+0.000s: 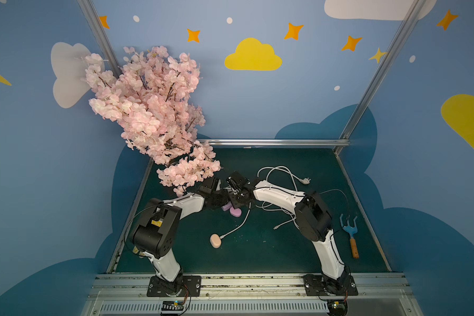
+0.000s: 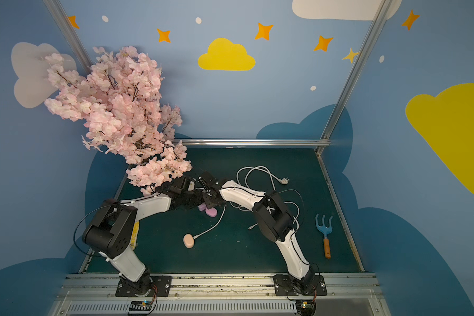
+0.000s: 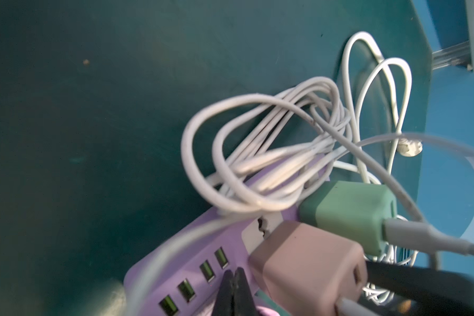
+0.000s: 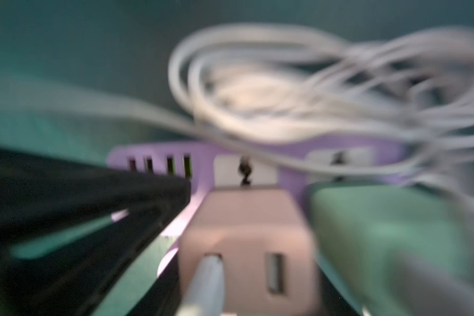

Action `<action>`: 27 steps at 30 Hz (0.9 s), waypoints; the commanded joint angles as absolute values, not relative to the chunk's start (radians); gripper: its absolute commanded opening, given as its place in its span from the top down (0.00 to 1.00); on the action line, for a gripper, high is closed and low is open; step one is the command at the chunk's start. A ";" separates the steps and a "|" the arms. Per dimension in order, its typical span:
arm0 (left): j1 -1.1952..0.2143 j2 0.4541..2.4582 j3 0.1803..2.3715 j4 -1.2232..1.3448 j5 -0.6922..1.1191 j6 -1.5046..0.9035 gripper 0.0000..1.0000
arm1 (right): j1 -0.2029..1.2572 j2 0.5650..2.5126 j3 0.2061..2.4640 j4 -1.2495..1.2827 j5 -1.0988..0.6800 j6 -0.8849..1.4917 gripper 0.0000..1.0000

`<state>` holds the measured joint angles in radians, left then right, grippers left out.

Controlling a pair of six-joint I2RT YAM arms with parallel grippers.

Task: Charge the bluetooth headset
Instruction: Insert the plug into the socket.

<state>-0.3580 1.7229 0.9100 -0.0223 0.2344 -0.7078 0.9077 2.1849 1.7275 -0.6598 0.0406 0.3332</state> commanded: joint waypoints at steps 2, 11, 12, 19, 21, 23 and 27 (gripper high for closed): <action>-0.369 1.786 0.920 -0.052 0.224 -0.722 0.97 | 0.948 2.219 1.733 -0.772 -0.169 0.335 0.13; -0.369 1.789 0.939 -0.063 0.221 -0.711 0.97 | 0.948 2.106 1.810 -0.735 -0.346 0.332 0.24; -0.369 1.787 0.943 -0.066 0.222 -0.708 0.97 | 0.948 2.091 1.822 -0.734 -0.376 0.332 0.27; -0.367 1.732 0.968 -0.123 0.221 -0.686 0.97 | 0.932 1.992 1.896 -0.812 -0.529 0.360 0.35; -0.368 1.724 0.980 -0.149 0.215 -0.670 0.97 | 0.920 1.978 1.903 -0.830 -0.557 0.374 0.32; -0.365 1.717 0.980 -0.157 0.215 -0.666 0.97 | 0.907 1.957 1.898 -0.828 -0.567 0.381 0.28; -0.365 1.683 0.942 -0.140 0.215 -0.678 0.97 | 0.877 1.910 1.876 -0.775 -0.560 0.402 0.23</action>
